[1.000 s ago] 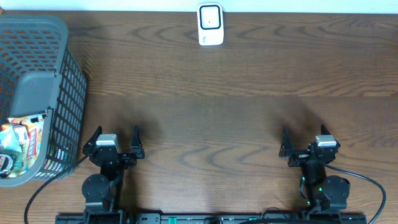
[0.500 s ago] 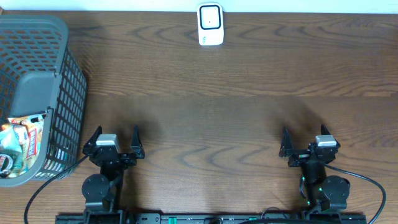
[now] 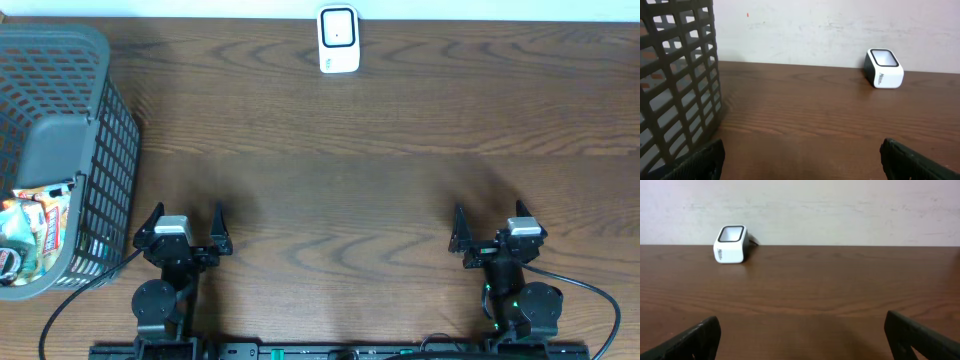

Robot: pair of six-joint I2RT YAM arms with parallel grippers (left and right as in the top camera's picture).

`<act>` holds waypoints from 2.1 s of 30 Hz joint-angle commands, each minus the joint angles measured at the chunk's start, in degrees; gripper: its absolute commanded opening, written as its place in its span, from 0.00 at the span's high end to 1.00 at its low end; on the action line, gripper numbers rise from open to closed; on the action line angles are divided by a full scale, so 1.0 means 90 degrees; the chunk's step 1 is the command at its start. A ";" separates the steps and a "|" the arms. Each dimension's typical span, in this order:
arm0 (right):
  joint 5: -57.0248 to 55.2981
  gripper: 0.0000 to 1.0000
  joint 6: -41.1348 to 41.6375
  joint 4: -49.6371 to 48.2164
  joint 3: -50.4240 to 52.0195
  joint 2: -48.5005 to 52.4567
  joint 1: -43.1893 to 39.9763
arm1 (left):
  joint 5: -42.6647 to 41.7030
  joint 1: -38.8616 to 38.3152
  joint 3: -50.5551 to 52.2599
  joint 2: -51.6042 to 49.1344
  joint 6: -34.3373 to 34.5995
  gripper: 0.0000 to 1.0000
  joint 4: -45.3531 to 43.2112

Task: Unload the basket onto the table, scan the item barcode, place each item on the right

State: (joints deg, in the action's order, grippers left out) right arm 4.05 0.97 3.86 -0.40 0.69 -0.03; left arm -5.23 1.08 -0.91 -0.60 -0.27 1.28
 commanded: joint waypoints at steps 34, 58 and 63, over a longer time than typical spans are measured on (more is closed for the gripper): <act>-0.0005 0.01 -0.0070 0.0027 0.0005 -0.0034 0.0051 | -0.0129 0.0039 0.0075 0.0034 -0.0109 0.02 0.0240; -0.0005 0.01 -0.0070 0.0027 0.0005 -0.0034 0.0051 | -0.1178 0.0034 0.0012 -0.0010 -0.0845 0.03 -0.4527; -0.0005 0.01 -0.0070 0.0027 0.0005 -0.0034 0.0051 | -0.1083 0.0034 -0.0573 -0.0408 -0.0920 0.02 -0.4731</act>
State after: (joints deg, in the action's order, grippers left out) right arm 4.05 0.95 3.88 -0.40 0.69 -0.03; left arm -15.11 1.08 -1.41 -1.85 -6.31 -40.93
